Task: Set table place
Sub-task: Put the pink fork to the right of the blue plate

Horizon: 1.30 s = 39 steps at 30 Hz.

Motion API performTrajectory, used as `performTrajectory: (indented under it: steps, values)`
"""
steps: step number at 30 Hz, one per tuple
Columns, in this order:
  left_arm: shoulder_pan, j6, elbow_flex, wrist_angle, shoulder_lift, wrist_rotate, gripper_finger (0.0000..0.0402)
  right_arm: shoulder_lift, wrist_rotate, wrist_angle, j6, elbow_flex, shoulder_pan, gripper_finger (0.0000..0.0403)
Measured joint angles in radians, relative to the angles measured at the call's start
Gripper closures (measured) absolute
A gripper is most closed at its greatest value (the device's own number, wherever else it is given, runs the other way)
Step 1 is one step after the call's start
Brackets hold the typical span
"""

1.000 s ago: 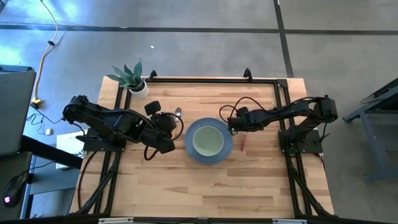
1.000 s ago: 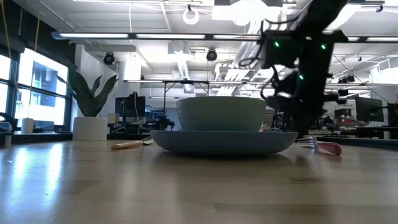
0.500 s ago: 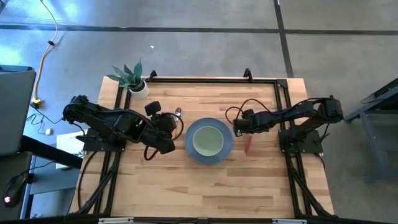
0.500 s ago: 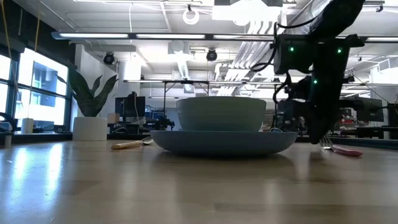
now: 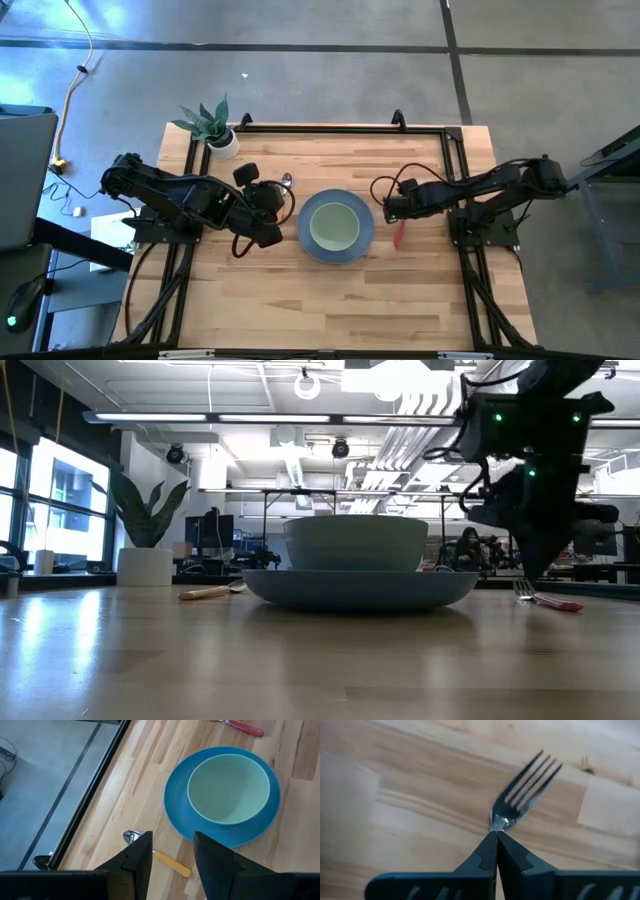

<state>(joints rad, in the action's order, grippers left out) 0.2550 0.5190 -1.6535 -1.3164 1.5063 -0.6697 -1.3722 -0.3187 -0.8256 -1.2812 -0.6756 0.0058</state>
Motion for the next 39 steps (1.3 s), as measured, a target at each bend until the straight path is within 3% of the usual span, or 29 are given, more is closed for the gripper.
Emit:
performTrajectory:
  steps: [23,39]
  values:
    - [0.0,0.0,0.0,0.004,0.0,0.007,0.0273,-0.007,-0.025,0.26,-0.012,0.133,-0.016,0.0403]
    - [0.0,-0.002,0.0,0.005,0.0,0.005,0.0273,-0.008,0.02,0.337,-0.022,0.134,0.105,0.0403]
